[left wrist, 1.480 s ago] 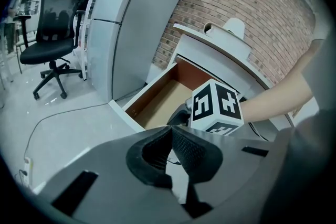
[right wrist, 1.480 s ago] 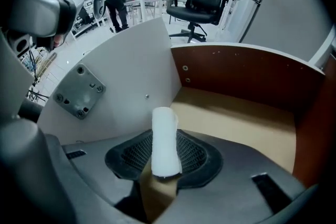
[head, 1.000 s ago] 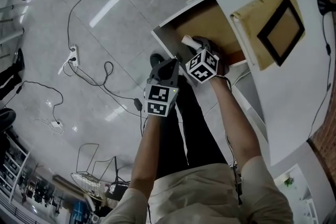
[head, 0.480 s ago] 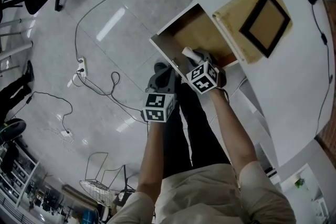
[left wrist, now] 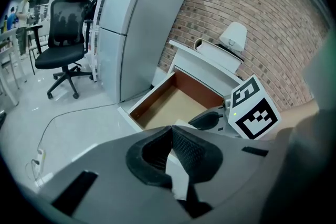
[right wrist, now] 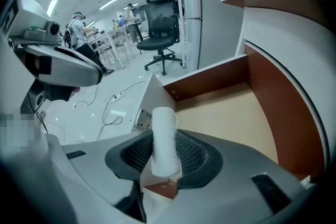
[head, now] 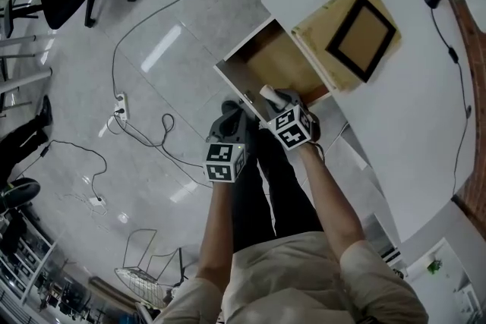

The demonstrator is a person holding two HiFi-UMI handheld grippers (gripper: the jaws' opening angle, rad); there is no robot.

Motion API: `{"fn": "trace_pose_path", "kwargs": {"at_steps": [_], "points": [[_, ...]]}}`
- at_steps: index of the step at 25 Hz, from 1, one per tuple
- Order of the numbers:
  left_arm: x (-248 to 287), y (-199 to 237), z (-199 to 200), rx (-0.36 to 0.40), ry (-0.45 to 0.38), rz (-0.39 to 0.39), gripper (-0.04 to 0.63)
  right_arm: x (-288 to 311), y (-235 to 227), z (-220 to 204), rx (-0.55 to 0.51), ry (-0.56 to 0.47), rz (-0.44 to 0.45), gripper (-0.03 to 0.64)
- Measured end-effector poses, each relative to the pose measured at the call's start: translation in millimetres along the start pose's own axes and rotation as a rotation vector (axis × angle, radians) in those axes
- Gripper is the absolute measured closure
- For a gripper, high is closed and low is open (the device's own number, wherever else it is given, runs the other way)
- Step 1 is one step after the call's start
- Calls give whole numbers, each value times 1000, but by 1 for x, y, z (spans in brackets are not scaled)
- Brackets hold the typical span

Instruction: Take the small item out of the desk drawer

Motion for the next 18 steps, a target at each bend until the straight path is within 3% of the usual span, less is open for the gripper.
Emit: {"fn": "trace_pose_path", "kwargs": {"at_steps": [11,18], "points": [[-12,-24,48,23,-24,-23,578,-56,-3,24,147,-79,-6,457],[-41,-33,75,36,-46,-16,578,-97,-6,44,184,-122,-20,457]]}}
Point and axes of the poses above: the fingertips, and each gripper's own axes: x forward along the fingers, y to its left, z out of its top, the point moved 7 cm from there along -x, backward along the fingers, and after that the axes turned 9 degrees about -z, right-handed, at the moved point
